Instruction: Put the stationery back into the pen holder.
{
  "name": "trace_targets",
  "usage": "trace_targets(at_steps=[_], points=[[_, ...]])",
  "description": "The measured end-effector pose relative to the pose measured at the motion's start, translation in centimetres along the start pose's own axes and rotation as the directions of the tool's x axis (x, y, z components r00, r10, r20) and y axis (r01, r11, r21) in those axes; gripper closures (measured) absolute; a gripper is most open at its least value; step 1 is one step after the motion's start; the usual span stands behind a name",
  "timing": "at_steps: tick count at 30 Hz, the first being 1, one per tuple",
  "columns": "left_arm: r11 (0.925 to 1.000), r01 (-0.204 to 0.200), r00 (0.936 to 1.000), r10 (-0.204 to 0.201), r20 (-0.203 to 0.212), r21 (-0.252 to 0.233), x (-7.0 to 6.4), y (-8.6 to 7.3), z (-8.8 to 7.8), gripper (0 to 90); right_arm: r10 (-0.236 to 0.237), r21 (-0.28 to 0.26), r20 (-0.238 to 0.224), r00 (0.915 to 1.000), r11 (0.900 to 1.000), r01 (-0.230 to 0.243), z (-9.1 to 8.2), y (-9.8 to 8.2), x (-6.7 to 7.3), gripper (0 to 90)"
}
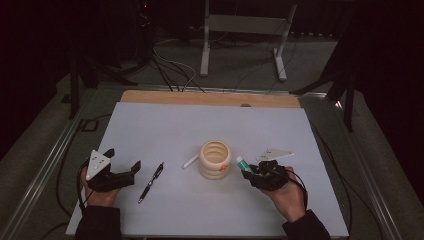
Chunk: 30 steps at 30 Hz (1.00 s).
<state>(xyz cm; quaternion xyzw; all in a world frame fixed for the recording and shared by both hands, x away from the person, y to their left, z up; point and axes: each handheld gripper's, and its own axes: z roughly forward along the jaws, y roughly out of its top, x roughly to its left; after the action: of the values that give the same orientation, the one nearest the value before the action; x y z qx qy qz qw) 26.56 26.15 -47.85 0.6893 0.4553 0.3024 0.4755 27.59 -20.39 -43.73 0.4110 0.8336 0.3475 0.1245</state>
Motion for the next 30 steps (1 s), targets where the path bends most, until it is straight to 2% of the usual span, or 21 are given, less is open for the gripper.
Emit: trace_targets(at_steps=[12,21,30], points=[[1.0,-0.002,1.0,0.002,-0.001,0.001,0.0,0.0,0.0,0.4,-0.032,-0.014,-0.028,0.9991,0.999,0.031,0.1,1.5,0.2,65.7],[1.0,-0.002,1.0,0.002,-0.002,0.0,0.0,0.0,0.0,0.4,-0.067,-0.037,-0.032,0.9972,0.997,0.066,-0.3,3.8,0.5,65.7],[1.0,-0.001,1.0,0.001,-0.002,0.001,0.0,0.0,0.0,0.4,-0.081,-0.036,-0.045,0.9957,0.996,0.079,0.2,5.8,0.6,65.7]])
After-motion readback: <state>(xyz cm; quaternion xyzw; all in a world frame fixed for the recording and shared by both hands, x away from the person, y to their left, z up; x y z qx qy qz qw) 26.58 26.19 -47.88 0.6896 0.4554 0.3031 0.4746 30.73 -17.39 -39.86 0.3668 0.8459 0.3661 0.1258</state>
